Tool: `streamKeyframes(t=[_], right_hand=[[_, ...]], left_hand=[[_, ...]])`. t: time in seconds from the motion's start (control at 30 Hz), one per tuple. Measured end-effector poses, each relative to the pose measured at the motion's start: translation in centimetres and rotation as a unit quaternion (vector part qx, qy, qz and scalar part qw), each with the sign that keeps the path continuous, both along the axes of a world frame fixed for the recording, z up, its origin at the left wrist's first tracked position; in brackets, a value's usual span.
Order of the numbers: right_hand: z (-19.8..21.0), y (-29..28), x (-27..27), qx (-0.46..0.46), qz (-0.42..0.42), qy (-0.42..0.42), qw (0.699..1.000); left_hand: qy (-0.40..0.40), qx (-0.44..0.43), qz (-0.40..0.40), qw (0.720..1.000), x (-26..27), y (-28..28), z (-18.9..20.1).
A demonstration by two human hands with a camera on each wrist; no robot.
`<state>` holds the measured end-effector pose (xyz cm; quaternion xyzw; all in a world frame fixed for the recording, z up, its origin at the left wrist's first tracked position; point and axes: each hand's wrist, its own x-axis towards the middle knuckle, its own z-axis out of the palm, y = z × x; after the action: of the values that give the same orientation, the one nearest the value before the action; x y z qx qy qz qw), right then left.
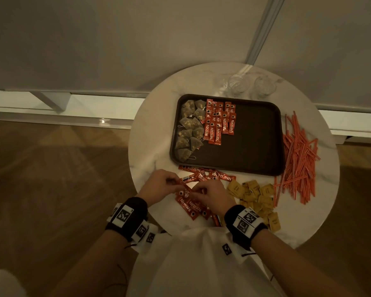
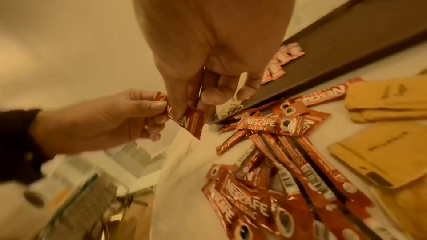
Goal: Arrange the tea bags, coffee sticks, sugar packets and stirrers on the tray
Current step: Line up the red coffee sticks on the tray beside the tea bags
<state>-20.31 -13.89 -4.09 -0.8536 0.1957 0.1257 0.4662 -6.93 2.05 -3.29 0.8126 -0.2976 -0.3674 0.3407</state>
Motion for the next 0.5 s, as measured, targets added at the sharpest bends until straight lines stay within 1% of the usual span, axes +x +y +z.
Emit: streamKeyframes(t=[0.1,0.23,0.33,0.4,0.5], right_hand=[[0.0,-0.6,-0.3,0.044,-0.049,0.004,0.998],[0.2,-1.4,-1.0,0.097,-0.063,0.007,0.993],[0.2,-2.2,-1.5,0.123,-0.076,0.007,0.989],[0.1,-2.5,-1.8,0.121,-0.086,0.02,0.989],[-0.3,-3.0,-2.1,0.133,-0.124,0.017,0.983]], left_hand=[[0.054,-0.029,0.054,0.997,0.0,-0.9,-0.1],[0.082,-0.052,0.071,0.993,-0.6,-2.5,-0.3],[0.15,-0.058,0.076,0.984,-1.0,-3.7,-0.1],[0.159,-0.053,0.076,0.983,-1.0,-4.5,-0.3],[0.144,-0.057,0.084,0.984,-1.1,-5.6,-0.4]])
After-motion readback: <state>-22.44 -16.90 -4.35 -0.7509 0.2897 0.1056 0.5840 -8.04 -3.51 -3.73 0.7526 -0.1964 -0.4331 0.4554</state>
